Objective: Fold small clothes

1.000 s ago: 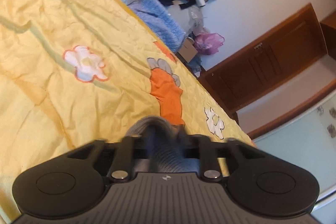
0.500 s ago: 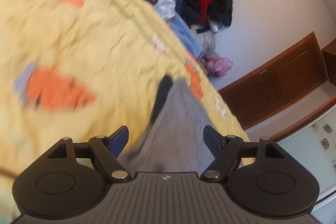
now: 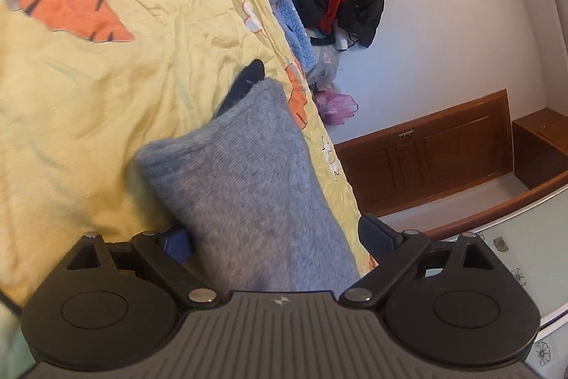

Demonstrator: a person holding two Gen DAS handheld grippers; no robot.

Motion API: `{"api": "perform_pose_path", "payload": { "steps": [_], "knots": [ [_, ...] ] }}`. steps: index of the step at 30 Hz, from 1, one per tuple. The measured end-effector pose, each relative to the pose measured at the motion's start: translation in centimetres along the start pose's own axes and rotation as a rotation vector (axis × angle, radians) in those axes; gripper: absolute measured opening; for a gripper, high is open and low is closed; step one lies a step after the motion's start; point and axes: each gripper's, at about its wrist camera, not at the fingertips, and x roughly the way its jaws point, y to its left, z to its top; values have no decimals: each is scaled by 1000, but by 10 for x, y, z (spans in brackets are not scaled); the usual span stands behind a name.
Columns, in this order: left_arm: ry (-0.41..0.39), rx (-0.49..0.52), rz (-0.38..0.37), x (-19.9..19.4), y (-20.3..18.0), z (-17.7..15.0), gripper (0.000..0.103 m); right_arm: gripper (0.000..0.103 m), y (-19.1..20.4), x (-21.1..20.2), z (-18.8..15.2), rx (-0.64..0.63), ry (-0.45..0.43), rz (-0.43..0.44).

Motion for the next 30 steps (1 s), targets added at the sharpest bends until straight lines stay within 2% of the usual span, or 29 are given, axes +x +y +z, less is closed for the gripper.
{"api": "perform_pose_path", "payload": {
  "steps": [1,2,3,4,5,6,11,18,22,25,27,30],
  "knots": [
    [-1,5,10,4,-2,1,93,71,2,7,2,7,-7,-2],
    [-3,7,24,8,-4,1,83,69,4,12,3,11,-14,-10],
    [8,9,42,12,-4,1,50,67,5,18,4,5,-11,-14],
    [37,10,76,18,-2,1,31,53,7,24,5,2,-5,-30],
    [63,2,116,24,2,0,11,26,6,29,4,3,8,-41],
    [72,-6,146,27,8,-1,10,14,2,32,2,6,30,-43],
    [37,58,164,15,2,-6,5,15,6,30,4,-31,23,-42],
    [51,151,75,-46,-27,-16,4,15,39,-27,20,-130,24,58],
    [99,186,61,-95,-15,-36,4,15,34,-75,1,-166,82,80],
    [155,233,111,-117,9,-56,5,15,9,-104,-26,-123,147,63],
    [199,248,146,-124,25,-64,5,20,-7,-112,-45,-131,175,-1],
    [157,298,193,-142,30,-64,7,43,-26,-126,-52,-89,144,-54]
  ]
}}
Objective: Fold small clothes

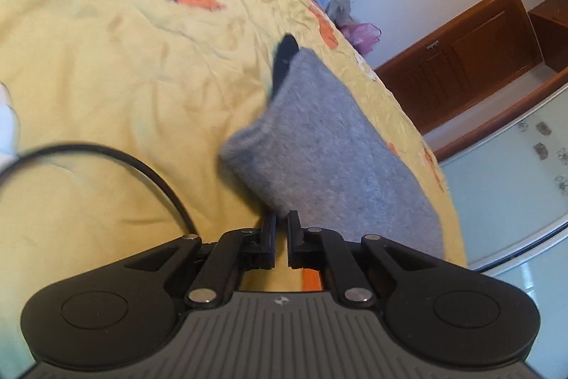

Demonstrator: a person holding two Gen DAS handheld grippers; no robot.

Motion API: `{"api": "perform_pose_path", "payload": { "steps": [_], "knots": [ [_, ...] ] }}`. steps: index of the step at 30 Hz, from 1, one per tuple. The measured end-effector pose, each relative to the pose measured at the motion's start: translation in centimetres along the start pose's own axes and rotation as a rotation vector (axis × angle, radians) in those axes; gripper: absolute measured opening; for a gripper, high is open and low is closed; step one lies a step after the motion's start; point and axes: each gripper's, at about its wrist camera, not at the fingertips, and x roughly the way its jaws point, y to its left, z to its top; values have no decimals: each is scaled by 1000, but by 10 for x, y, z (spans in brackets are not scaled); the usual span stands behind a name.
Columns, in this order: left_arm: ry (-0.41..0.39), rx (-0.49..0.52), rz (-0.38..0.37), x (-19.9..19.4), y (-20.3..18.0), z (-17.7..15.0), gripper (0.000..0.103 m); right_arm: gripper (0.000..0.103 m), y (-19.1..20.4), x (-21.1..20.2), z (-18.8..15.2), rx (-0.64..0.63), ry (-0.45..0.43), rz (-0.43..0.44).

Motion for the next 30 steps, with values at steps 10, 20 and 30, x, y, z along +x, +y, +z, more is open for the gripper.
{"api": "perform_pose_path", "payload": {
  "steps": [10,20,30],
  "knots": [
    [-123,190,124,14,-29,36,62,61,12,15,31,-128,-33,-86],
    [-138,215,219,-6,-24,12,3,43,28,21,28,-229,6,-79],
    [-311,316,158,-26,-65,38,33,60,59,15,47,-340,-75,-90]
  ]
}}
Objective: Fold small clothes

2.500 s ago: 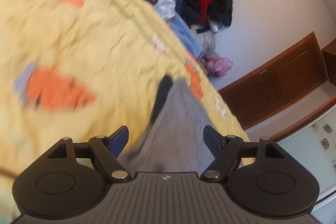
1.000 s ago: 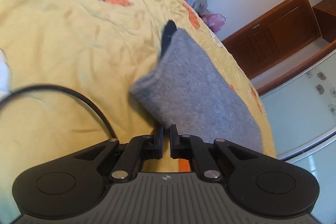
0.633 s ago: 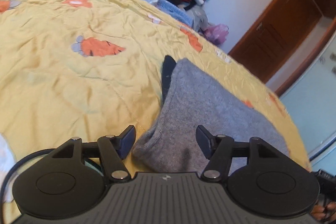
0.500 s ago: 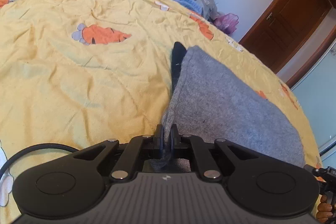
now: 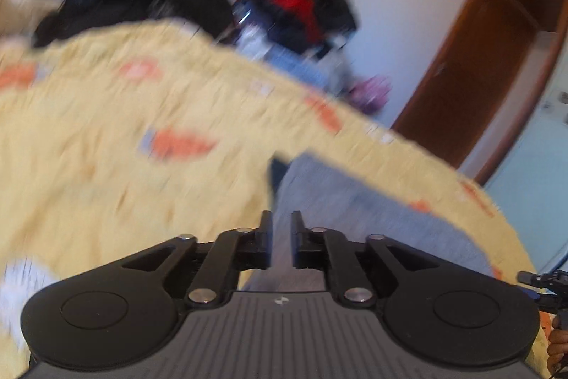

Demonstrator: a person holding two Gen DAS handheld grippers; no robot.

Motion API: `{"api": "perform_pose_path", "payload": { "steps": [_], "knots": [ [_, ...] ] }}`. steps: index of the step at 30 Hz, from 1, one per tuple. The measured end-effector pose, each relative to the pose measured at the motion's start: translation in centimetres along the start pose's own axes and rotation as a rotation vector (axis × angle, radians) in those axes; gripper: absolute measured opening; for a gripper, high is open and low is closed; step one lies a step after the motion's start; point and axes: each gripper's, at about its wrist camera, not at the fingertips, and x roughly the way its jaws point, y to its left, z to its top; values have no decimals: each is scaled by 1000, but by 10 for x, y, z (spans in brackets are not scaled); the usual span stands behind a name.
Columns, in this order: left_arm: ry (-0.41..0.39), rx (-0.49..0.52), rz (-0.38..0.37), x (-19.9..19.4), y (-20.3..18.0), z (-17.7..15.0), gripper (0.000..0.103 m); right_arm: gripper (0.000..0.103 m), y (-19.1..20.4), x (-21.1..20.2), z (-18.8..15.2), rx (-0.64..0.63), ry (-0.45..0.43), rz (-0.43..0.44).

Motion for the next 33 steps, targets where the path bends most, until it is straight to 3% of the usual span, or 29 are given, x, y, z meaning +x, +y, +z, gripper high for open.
{"api": "perform_pose_path", "payload": {
  "steps": [1,2,3,5,7,9,13,17,20,25,29,33],
  "knots": [
    [-13,30,-7,7,-9,9,50,63,5,4,4,-25,-3,-4],
    [-19,60,3,18,-19,15,88,63,9,9,8,-44,-5,-9],
    [-29,100,20,32,-27,20,96,63,12,16,12,-53,-3,-9],
    [-38,177,68,66,-42,26,96,64,14,33,22,-44,10,5],
    [38,208,105,110,-49,34,90,63,15,51,30,-21,32,5],
    [104,229,105,150,-52,40,55,64,20,65,34,-23,43,1],
    [263,266,145,219,-54,52,53,64,34,76,34,-62,51,3],
    [302,317,188,255,-55,52,53,64,39,79,30,-101,60,1],
    [284,348,145,253,-62,50,5,63,37,84,28,-111,71,-13],
    [175,352,207,228,-56,61,4,64,36,94,33,-99,77,0],
    [247,283,272,239,-21,62,4,64,44,103,33,-130,85,11],
    [194,345,293,224,-37,58,9,62,39,120,33,-149,100,-6]
  ]
}}
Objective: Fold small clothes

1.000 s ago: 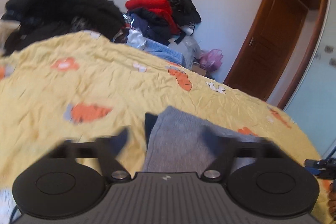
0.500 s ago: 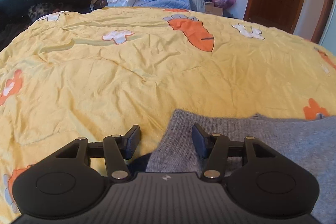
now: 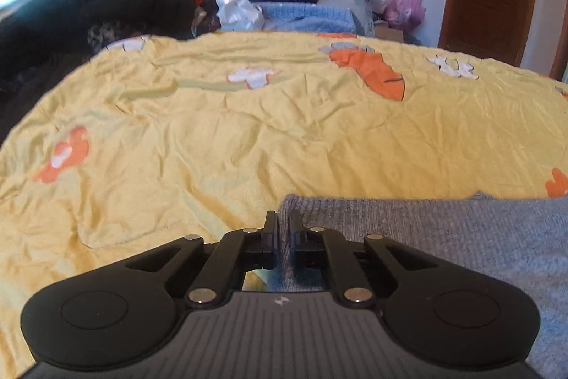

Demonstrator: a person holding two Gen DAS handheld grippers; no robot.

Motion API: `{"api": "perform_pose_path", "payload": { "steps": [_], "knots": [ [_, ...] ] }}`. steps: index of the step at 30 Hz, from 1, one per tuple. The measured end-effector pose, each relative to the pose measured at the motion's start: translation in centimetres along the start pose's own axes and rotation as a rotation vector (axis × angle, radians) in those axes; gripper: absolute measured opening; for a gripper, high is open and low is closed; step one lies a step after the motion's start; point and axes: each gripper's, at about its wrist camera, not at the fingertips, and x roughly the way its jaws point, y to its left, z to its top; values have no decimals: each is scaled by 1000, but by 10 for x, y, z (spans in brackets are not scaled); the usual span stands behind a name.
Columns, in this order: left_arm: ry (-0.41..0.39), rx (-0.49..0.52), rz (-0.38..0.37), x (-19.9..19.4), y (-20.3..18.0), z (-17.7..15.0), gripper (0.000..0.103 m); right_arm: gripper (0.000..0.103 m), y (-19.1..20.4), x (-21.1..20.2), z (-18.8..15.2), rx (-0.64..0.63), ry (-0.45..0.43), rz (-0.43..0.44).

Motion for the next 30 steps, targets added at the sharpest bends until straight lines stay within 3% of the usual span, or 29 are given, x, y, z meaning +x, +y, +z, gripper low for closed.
{"api": "perform_pose_path", "payload": {
  "steps": [3,6,9,12,14,17,20,22,24,25,30],
  "knots": [
    [-61,-12,55,-34,-12,-1,10,61,-6,0,2,46,-9,1],
    [-144,24,-63,-70,-34,-15,17,63,5,-15,6,42,-63,30],
    [-97,117,-116,-65,-66,-34,34,64,15,-11,11,3,-68,12],
    [-28,105,-89,-43,-69,-51,35,63,14,13,7,-71,-14,-120],
    [-89,107,-88,-40,-61,-61,46,59,9,20,-3,-168,-49,-140],
    [-82,71,-102,-37,-55,-59,49,59,6,22,-4,-175,-66,-141],
    [-84,106,-45,-45,-64,-59,50,56,18,20,-2,-178,-67,-211],
    [-81,89,-15,-62,-67,-61,51,59,35,3,-7,-186,-112,-230],
    [-87,52,-88,-81,-67,-66,51,68,48,-19,-21,-205,-173,-154],
    [-87,44,-115,-87,-70,-70,52,77,53,-23,-28,-214,-174,-137],
    [-89,83,-109,-81,-85,-91,68,77,53,2,-53,-297,-84,-289]
  ]
}}
